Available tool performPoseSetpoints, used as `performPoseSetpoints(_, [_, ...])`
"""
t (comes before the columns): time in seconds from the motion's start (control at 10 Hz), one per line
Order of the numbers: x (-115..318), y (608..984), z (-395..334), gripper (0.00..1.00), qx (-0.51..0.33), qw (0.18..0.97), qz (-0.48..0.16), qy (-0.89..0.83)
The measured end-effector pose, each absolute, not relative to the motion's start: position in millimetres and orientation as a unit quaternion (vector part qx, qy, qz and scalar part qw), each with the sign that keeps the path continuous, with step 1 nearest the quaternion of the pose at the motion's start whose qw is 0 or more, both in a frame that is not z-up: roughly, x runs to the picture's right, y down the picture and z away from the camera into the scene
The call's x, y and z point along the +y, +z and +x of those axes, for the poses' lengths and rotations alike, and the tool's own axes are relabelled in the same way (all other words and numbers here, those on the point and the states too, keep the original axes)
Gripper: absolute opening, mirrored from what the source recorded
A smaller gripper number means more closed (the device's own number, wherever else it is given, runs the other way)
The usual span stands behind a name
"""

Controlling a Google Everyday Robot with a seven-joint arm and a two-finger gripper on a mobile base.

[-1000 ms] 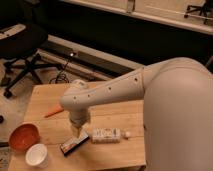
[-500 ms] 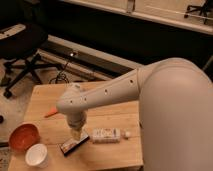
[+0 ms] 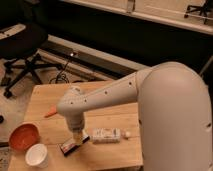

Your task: Place the eraser on the white sponge

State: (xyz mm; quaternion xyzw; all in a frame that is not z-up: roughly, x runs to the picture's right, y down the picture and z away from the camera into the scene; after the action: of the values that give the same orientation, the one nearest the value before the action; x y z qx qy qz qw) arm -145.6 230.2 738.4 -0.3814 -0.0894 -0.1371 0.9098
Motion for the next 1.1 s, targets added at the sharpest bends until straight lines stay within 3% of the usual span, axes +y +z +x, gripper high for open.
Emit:
performPoseSetpoints(0.4, [235.7,752.7,-138.7,0.65,-0.117,0.892,-0.383,-0.209])
performPoseSetpoints(1.1, [236.5,788.7,-139.4,0.65,-0.058,0.916,-0.343,-0.198])
